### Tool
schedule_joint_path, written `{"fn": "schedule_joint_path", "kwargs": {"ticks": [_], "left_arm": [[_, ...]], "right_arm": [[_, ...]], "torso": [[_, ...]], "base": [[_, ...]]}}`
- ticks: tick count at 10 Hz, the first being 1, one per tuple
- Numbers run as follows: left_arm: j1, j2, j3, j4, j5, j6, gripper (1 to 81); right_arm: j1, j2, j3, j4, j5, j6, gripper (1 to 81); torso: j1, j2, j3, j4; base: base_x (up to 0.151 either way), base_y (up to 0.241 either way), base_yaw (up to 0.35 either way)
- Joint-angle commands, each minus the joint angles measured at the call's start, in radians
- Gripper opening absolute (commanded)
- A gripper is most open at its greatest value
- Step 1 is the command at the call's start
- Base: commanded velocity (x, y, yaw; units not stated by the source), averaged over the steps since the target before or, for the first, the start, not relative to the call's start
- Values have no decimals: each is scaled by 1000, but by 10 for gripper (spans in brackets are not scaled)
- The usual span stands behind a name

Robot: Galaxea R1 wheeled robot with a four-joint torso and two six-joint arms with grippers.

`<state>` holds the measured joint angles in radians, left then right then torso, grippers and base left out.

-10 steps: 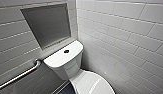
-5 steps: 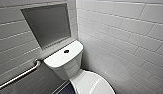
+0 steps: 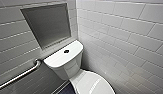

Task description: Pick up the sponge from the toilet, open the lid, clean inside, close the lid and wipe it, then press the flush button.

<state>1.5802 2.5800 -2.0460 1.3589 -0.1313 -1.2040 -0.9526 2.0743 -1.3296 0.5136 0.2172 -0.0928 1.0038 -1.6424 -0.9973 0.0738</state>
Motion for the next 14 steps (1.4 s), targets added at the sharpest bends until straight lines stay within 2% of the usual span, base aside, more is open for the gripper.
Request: {"fn": "schedule_joint_path", "kwargs": {"ticks": [1, 3, 8, 11, 12, 13, 14], "left_arm": [[36, 16, -54, 16, 13, 6, 811], [36, 26, -65, 14, 4, 4, 811], [34, 57, -92, 14, 5, 4, 811], [34, 66, -109, 11, 5, 4, 811], [34, 69, -112, 11, 5, 4, 811], [34, 72, -111, 14, 5, 3, 811], [34, 74, -111, 14, 5, 3, 811]], "right_arm": [[237, 75, -127, 63, -248, -7, 10], [304, 166, -247, 66, -320, -1, 10], [510, 315, -380, 65, -438, 27, 10], [568, 441, -502, 60, -489, 33, 10], [586, 479, -542, 55, -506, 33, 10], [613, 516, -583, 52, -521, 33, 10], [640, 556, -631, 52, -541, 33, 10]], "torso": [[0, 0, 0, 0], [0, 0, 0, 0], [0, 0, 0, 0], [0, 0, -78, 0], [0, 0, -79, 0], [0, 0, -49, 0], [0, 1, -66, 0]], "base": [[0, 0, 0], [0, 0, 0], [0, 0, 0], [0, 0, 0], [0, 0, 0], [0, 0, 0], [0, 0, 0]]}}
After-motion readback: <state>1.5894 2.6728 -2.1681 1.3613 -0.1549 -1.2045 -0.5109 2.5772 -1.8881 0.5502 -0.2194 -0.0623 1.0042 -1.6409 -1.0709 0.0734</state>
